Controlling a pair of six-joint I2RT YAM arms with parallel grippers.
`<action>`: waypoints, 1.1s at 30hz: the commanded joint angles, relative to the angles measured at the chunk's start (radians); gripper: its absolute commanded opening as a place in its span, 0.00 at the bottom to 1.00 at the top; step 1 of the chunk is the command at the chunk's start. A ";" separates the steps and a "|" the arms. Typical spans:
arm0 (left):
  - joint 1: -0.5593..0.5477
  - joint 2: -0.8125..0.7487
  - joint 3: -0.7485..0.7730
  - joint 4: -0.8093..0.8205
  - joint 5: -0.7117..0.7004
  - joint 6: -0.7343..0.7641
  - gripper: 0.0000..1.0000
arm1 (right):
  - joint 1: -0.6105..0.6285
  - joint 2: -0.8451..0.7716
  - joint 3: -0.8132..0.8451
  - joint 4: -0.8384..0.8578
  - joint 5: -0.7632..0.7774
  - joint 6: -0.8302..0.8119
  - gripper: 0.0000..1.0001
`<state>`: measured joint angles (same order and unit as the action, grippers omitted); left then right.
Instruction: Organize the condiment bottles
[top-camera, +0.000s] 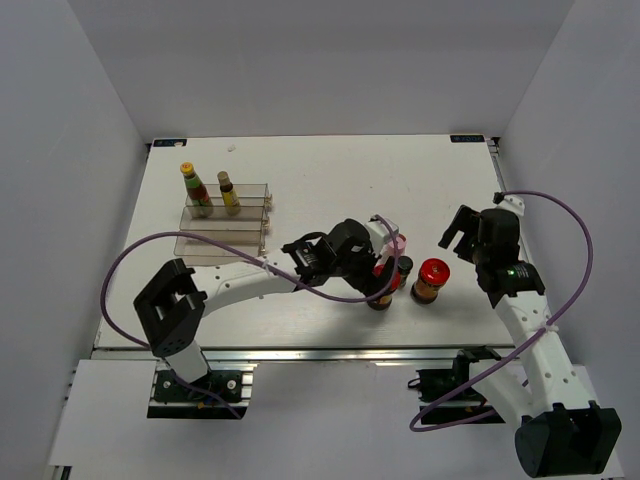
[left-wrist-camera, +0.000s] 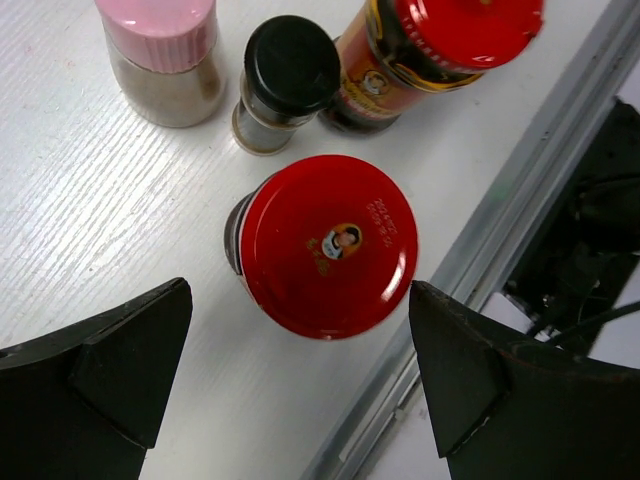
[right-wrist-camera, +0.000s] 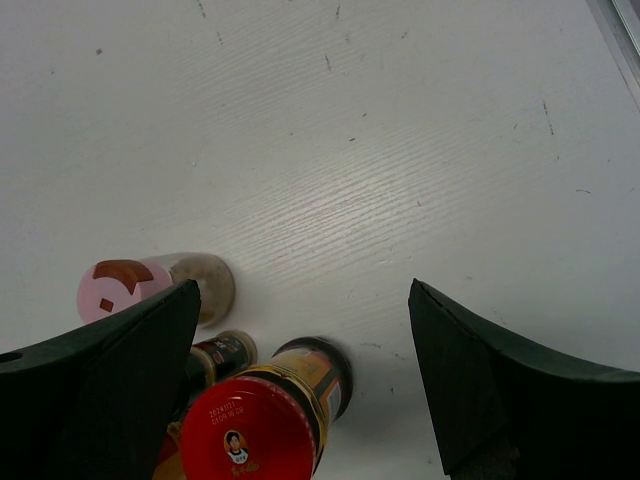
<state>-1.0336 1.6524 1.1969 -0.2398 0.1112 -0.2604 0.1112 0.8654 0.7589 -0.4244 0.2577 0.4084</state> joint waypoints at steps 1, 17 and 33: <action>-0.020 0.010 0.056 -0.006 -0.051 0.016 0.98 | -0.005 -0.017 -0.003 0.024 -0.009 -0.011 0.89; -0.066 0.110 0.155 -0.062 -0.166 0.026 0.86 | -0.004 -0.037 -0.015 0.033 0.005 -0.013 0.89; 0.036 -0.147 0.076 -0.112 -0.524 -0.054 0.33 | -0.005 -0.043 -0.020 0.036 0.005 -0.013 0.89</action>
<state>-1.0691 1.6760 1.2678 -0.4038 -0.2653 -0.2813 0.1112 0.8379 0.7383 -0.4168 0.2588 0.4080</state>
